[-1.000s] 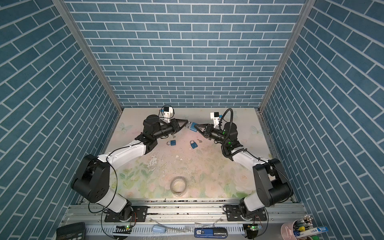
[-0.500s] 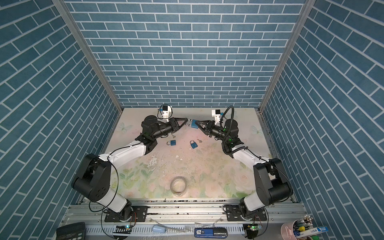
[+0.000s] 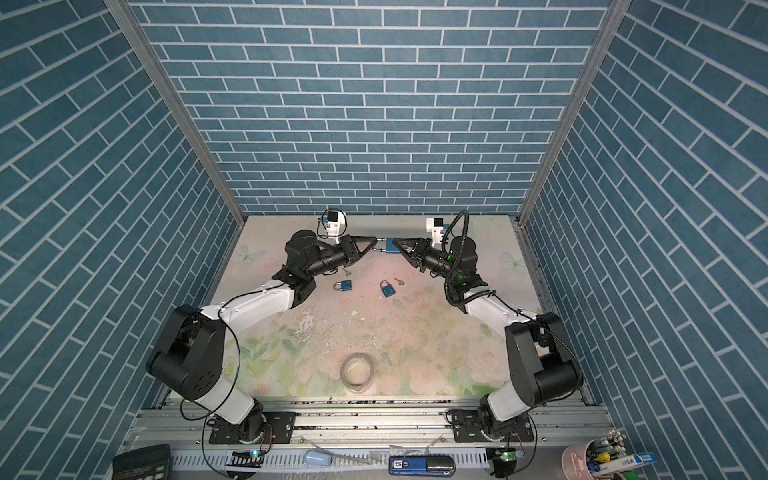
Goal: Lock with the key
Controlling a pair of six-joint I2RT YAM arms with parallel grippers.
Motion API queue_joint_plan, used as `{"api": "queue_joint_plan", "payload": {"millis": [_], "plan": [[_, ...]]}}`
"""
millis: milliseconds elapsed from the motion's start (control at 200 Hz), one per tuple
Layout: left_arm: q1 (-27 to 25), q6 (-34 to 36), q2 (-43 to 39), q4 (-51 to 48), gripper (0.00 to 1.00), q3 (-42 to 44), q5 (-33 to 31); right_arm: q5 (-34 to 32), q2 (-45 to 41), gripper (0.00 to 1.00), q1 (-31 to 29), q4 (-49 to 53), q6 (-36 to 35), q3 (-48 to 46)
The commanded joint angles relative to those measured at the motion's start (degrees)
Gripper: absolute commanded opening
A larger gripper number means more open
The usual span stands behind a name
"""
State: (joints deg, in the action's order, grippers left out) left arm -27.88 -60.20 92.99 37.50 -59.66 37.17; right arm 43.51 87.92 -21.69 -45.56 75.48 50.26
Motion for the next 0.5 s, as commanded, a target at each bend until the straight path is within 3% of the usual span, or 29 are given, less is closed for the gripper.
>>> {"api": "queue_joint_plan", "payload": {"millis": [0,160,495], "plan": [[-4.0,0.4,-0.2,3.1,0.0,-4.4,11.3,-6.5,2.3,0.0,-0.2,1.2,-7.1,-1.2],[-4.5,2.7,0.4,-3.1,0.0,-6.3,11.2,-5.4,2.3,0.0,-0.5,-3.0,-7.6,-1.4],[-5.8,3.1,1.3,-3.7,0.0,-8.4,11.8,-3.0,4.1,0.0,-1.6,-0.7,-8.9,0.7]]}}
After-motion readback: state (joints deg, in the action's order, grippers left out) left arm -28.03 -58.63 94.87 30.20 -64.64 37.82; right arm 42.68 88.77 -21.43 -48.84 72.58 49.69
